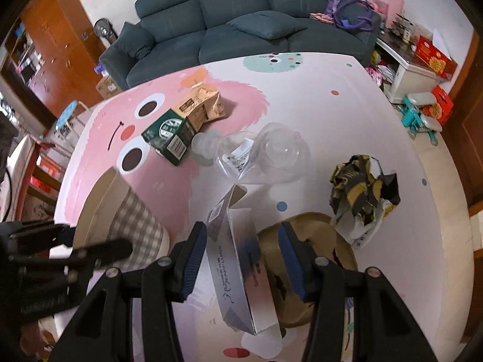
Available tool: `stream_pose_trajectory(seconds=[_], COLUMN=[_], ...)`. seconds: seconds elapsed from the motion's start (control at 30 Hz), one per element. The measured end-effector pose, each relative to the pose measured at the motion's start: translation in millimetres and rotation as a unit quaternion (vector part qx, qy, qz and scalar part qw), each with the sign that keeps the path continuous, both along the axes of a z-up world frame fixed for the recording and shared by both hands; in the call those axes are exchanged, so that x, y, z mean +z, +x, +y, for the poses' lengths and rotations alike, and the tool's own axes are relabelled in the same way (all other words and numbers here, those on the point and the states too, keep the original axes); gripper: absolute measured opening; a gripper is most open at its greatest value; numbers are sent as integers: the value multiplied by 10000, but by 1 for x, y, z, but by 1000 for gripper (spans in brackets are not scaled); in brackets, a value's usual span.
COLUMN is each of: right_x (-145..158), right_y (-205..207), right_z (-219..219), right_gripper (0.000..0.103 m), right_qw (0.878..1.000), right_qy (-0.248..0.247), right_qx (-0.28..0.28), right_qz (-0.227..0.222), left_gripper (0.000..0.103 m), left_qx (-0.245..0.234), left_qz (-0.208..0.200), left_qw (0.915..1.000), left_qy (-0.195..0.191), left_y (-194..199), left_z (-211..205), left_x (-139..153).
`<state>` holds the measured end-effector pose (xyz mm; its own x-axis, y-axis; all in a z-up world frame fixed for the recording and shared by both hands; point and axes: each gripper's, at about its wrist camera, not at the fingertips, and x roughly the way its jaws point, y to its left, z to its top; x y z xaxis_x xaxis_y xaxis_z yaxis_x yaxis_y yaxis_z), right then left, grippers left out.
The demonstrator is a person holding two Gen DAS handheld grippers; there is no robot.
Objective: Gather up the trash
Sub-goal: 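Grasp the checkered paper cup with the left gripper while the right gripper grasps the white box, then carry the paper cup and white box over the trash bin with both grippers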
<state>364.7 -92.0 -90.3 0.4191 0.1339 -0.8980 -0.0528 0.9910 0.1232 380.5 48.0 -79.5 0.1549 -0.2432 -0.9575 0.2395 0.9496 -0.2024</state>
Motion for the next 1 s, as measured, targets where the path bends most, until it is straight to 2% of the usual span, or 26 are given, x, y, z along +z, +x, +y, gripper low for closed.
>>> stream_pose_trajectory(seconds=[0.2,0.23,0.3,0.43,0.8,1.0], right_x=[-6,-6,-6,-4,18,35], right_y=[0,0,-1,-6,-57,-109], right_z=[12,14,18,21,12,0], right_gripper=[48,40,31,23,20,20], right_qw=[9993,9991,9989,9990,9978,9958], right_qy=[-243,-259,-231,78,647,870], right_qx=[276,326,401,428,141,35], right_qz=[10,8,19,62,-51,-269], left_gripper=[35,35,35,35,35,35], left_qx=[-27,-19,-4,34,-113,-85], left_qz=[54,55,47,35,-79,-335], left_qw=[10000,10000,10000,10000,9999,9994], left_qy=[-42,-49,-44,-47,-82,-75], left_y=[-12,-13,-13,-16,-56,-115], left_z=[0,1,4,9,6,-6], left_x=[0,1,1,2,17,42])
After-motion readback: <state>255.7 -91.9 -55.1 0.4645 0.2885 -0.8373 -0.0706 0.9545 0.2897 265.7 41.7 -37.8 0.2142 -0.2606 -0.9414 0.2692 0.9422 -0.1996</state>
